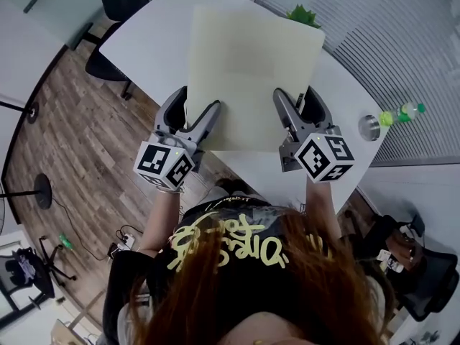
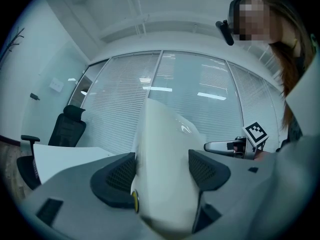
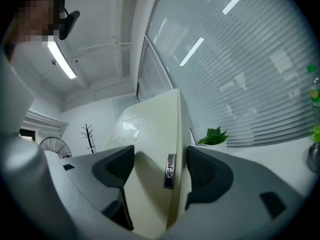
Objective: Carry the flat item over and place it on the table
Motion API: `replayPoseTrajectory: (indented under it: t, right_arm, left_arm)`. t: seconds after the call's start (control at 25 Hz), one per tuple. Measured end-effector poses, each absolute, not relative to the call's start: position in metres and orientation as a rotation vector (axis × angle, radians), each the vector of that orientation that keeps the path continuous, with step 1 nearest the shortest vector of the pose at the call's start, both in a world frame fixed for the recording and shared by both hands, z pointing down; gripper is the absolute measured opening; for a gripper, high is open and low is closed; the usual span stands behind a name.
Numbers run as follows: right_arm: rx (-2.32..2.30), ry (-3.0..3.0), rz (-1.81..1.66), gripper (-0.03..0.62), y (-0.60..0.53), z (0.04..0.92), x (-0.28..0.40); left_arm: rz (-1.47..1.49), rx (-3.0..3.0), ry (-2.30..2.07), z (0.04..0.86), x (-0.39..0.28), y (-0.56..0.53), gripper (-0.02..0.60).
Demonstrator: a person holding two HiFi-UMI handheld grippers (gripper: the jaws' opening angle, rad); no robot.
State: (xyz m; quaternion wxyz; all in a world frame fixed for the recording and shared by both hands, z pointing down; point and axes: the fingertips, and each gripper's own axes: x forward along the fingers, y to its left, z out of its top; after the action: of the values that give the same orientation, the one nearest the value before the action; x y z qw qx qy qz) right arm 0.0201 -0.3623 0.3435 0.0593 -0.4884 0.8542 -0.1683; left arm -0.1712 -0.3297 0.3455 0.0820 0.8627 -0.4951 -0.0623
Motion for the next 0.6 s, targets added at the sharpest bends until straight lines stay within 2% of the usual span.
replayPoseTrajectory:
  t: [0.6]
  right_arm:
    - [-1.603, 2.516, -0.529, 0.322, -0.361, 0.349, 0.033]
  left_arm:
    - [-0.168, 2.617, -1.354, 0.353, -0.16, -0.345, 0.333]
